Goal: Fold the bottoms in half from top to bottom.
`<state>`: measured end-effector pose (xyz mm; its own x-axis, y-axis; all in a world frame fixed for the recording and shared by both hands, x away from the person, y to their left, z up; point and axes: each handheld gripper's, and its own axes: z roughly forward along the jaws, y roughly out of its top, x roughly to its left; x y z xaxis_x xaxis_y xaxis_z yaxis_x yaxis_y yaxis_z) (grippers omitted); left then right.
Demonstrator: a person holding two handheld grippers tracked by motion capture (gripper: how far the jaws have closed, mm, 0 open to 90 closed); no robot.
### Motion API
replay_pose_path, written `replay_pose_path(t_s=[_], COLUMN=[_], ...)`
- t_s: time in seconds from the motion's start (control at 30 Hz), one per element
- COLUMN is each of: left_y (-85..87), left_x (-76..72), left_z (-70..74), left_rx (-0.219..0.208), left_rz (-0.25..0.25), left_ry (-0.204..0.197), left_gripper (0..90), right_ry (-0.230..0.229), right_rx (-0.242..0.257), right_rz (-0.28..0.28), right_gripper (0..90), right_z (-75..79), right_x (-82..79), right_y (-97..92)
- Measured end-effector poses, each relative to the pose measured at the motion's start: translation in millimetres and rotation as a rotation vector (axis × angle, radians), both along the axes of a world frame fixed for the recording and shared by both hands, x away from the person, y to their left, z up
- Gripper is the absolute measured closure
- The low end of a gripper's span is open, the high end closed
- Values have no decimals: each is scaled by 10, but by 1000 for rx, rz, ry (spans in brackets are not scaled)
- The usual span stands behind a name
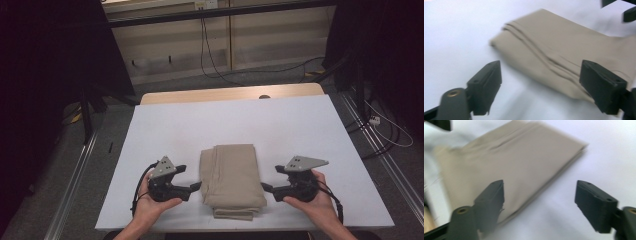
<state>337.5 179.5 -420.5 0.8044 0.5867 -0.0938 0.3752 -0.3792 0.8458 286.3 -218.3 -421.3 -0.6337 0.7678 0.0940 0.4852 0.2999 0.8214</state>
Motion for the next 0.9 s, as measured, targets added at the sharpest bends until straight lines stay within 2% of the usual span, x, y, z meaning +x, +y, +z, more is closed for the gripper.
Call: replay_pose_path(t_s=[0.07,0.23,0.27,0.33,0.4,0.47,0.53,0.57,0.6,0.63,0.73,0.8,0.87,0.9], left_y=[75,262,289,343,392,464,534,585,636,681,742,744,728,718], left_x=[36,114,130,168,198,229,245,258,262,262,260,270,278,282], left_z=[17,47,55,63,48,25,19,25,27,23,-1,-15,-22,-29], left_rx=[-5,-53,-58,-53,-37,-47,-20,-32,-69,-89,-78,-83,-69,-76], left_rz=[37,118,130,128,167,180,209,228,248,256,260,265,275,272], left_ry=[-10,-24,-38,-58,-68,-44,-72,-79,-66,-61,-47,-26,-27,-27], left_gripper=[141,78,75,65,61,64,61,64,66,65,66,66,66,66], right_ry=[-24,-40,-47,-48,-47,-42,-46,-44,-47,-70,-107,-105,-108,-115], right_rx=[11,22,18,20,22,40,67,69,61,49,42,34,44,46], right_rz=[-51,-142,-155,-191,-211,-241,-264,-275,-288,-311,-364,-379,-389,-395], right_gripper=[178,135,132,120,79,78,69,67,67,67,72,74,82,80], right_z=[35,42,42,39,17,-13,-44,-47,-44,-44,-54,-72,-77,-75], right_x=[49,137,149,163,148,99,42,20,-2,-25,-29,-7,10,12], right_y=[-114,-348,-389,-476,-564,-632,-700,-727,-750,-766,-808,-816,-808,-808])
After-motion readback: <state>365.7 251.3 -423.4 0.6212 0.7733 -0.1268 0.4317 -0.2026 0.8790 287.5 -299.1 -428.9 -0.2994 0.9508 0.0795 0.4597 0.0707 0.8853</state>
